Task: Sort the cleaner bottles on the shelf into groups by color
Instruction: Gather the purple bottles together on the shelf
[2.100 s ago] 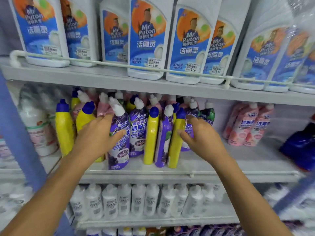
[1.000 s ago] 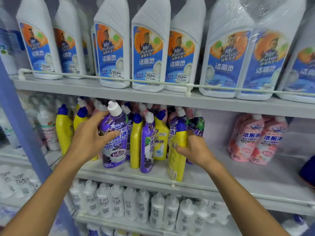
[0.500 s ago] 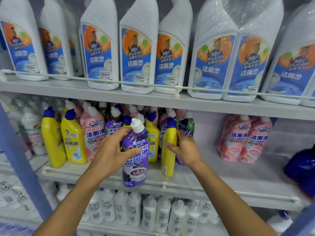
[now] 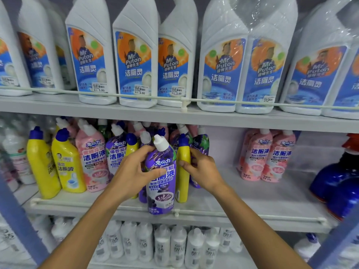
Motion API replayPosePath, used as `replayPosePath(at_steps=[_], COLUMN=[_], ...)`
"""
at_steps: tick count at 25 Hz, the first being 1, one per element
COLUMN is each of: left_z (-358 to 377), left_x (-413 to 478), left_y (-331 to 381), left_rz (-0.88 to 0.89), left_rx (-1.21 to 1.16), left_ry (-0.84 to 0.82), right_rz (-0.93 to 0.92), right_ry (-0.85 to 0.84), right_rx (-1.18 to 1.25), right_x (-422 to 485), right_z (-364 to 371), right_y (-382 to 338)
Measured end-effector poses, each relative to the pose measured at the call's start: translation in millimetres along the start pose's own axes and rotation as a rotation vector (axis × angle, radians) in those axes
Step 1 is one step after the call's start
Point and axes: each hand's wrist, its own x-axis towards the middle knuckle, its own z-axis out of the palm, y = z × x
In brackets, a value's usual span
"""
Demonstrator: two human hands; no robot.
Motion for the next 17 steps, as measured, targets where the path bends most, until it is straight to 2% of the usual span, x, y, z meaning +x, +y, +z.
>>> replayPosePath(at_steps=[3,6,8,12,15,17], left_z=[10.4,27.2,41.1,61.3,59.7,46.8], left_x=[6.2,12.5,16.4,20.5,22.6,17.4], left_y=[8.1,19.0,26.5,40.6,40.2,26.0], left_rz=[0.004,0.035,0.084,0.095,0.061,0.022], left_rx=[0.005,-0.032,-0.017,-0.061,-0.018,0.119], left_ry=[-0.026,-0.087,-0.129,-0.168,-0.128,0.012], right_rz=[0.003,-0.034,-0.068,-0.104,-0.097,-0.086], right_ry=[0.054,-0.094,-0.163,-0.056,-0.020,-0.015], right_rx=[0.138,0.365,0.405,0.409,0.371,0.372], right_x=[-11.3,-26.4,-33.9,-38.7,-41.4,-45.0], right_z=[-26.7,-51.4,-58.3,-69.4,-84.7,-94.8], right_y=[-3.7,-10.4,-13.2,-13.6,-1.3,12.2])
